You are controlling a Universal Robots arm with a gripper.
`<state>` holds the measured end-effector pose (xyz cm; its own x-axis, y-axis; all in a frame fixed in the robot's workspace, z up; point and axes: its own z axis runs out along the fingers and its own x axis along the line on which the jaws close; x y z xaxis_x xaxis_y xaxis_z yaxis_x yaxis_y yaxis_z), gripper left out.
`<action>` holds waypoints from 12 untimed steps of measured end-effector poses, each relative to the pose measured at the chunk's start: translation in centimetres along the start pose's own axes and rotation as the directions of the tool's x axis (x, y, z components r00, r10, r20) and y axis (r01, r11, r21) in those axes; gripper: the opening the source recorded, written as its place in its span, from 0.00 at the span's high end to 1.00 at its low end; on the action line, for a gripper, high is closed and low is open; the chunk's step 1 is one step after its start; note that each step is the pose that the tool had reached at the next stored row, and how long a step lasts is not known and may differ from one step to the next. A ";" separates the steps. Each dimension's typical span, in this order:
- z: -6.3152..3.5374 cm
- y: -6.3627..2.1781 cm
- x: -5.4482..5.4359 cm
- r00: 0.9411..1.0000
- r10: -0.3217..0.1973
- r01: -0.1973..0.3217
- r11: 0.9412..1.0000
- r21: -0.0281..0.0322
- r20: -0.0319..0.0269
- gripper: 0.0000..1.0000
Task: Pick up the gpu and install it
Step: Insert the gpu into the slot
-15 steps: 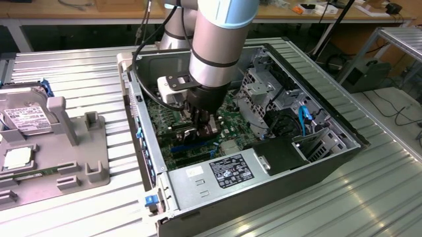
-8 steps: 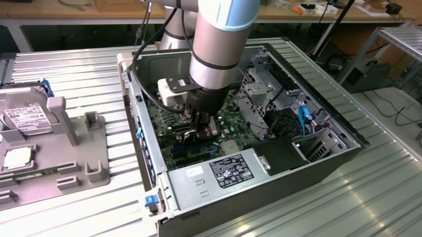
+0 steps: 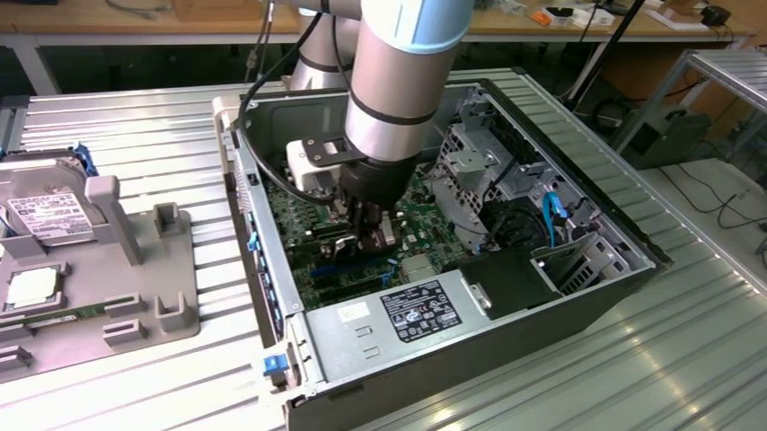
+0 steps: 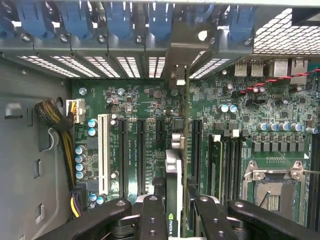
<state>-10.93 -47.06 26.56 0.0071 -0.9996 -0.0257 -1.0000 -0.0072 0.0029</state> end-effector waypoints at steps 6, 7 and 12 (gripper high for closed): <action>0.32 0.13 -0.2 1.000 0.007 -0.007 1.000 0.000 0.000 0.73; 0.24 0.14 -0.2 1.000 0.007 -0.007 1.000 0.000 -0.001 0.73; 0.12 0.47 -0.5 1.000 0.008 -0.008 1.000 0.000 -0.001 0.73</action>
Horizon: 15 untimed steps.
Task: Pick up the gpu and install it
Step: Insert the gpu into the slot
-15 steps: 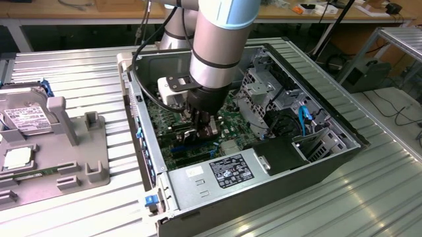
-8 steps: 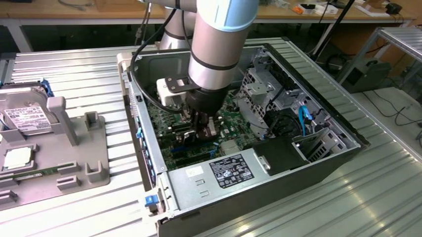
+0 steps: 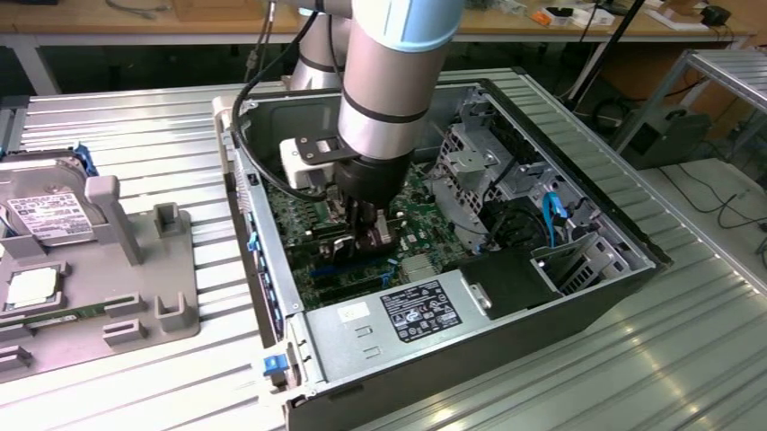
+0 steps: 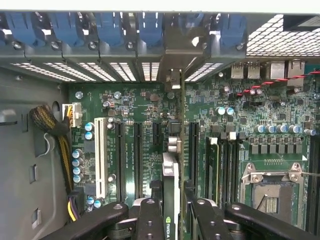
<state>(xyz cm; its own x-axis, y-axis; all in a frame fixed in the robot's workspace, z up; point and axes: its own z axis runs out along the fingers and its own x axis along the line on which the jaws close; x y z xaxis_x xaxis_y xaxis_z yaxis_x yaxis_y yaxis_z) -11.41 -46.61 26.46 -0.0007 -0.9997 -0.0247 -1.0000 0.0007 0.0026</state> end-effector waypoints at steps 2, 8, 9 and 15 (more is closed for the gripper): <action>-0.03 0.14 0.0 1.000 0.000 0.000 1.000 0.000 0.000 0.73; -0.70 0.10 -0.1 1.000 0.000 0.000 1.000 0.000 -0.001 0.73; -0.70 0.09 -0.1 1.000 0.000 0.000 1.000 0.000 -0.001 0.73; -0.65 -0.96 -0.5 1.000 -0.007 0.007 1.000 0.000 0.000 0.73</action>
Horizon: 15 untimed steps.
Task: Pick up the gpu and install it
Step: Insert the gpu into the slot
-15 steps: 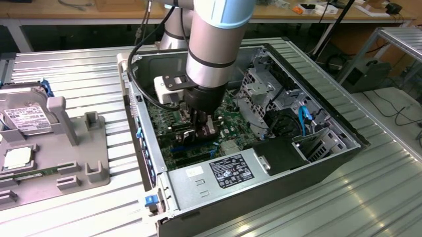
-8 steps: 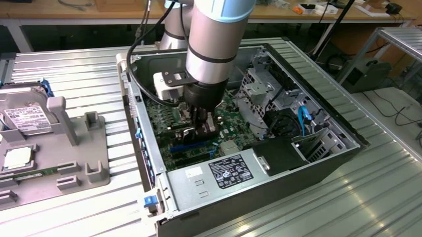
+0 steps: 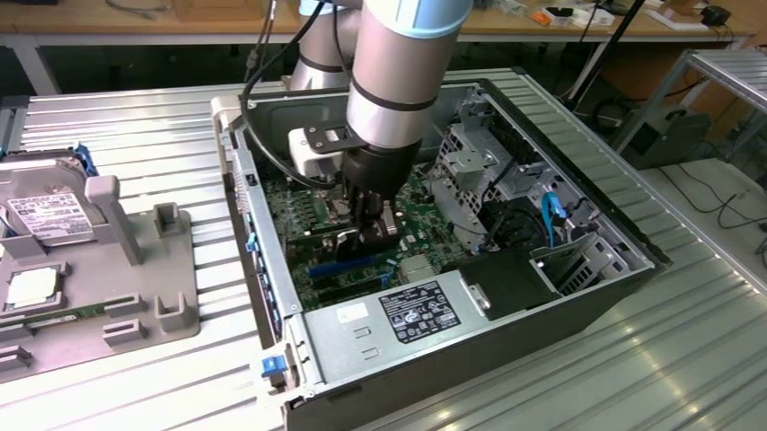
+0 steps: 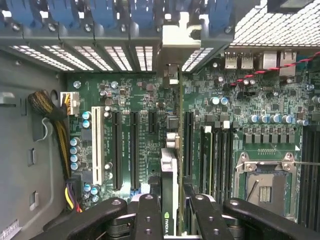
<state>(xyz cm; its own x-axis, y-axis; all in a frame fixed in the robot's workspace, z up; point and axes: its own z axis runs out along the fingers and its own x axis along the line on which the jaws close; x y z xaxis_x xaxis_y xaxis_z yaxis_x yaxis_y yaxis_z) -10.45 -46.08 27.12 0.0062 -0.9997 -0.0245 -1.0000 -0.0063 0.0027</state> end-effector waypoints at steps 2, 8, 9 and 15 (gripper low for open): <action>0.15 0.22 -0.1 1.000 0.000 0.000 1.000 0.000 0.000 0.73; 0.50 0.48 -0.1 1.000 0.000 0.000 1.000 0.000 0.000 0.73; 0.51 0.48 -0.1 1.000 0.000 0.000 1.000 0.000 0.000 0.73; 0.95 0.59 0.1 1.000 0.000 0.000 1.000 0.000 0.000 0.73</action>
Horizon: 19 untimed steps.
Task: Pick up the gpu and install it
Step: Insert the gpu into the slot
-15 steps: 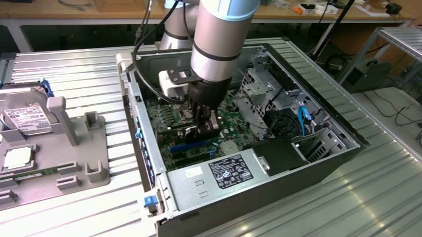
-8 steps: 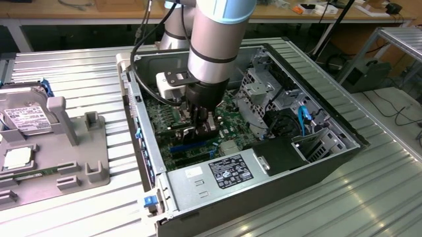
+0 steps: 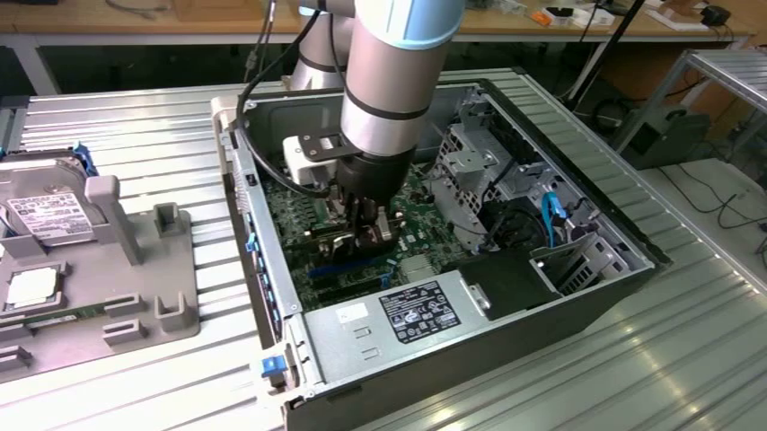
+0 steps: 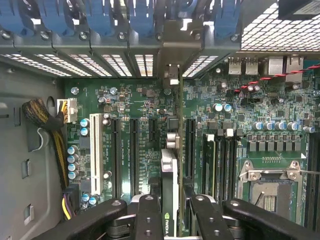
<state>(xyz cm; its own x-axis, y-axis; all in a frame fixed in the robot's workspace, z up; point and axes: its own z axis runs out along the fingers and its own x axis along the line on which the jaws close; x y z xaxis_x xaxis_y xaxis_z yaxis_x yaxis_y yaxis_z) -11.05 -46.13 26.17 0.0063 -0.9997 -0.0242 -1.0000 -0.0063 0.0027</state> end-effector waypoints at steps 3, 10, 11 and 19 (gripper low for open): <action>-0.21 0.00 0.0 1.000 0.000 0.000 1.000 0.000 0.000 0.73; 0.26 0.09 0.2 1.000 0.000 0.000 1.000 0.000 0.000 0.73; 0.26 0.09 0.2 1.000 0.000 0.000 1.000 0.000 0.000 0.73; 0.80 0.13 0.2 1.000 0.000 0.000 1.000 0.000 -0.001 0.73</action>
<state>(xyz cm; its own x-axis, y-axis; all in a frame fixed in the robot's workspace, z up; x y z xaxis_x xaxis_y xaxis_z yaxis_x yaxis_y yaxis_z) -11.18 -46.28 25.36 0.0062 -0.9997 -0.0234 -1.0000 -0.0063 0.0031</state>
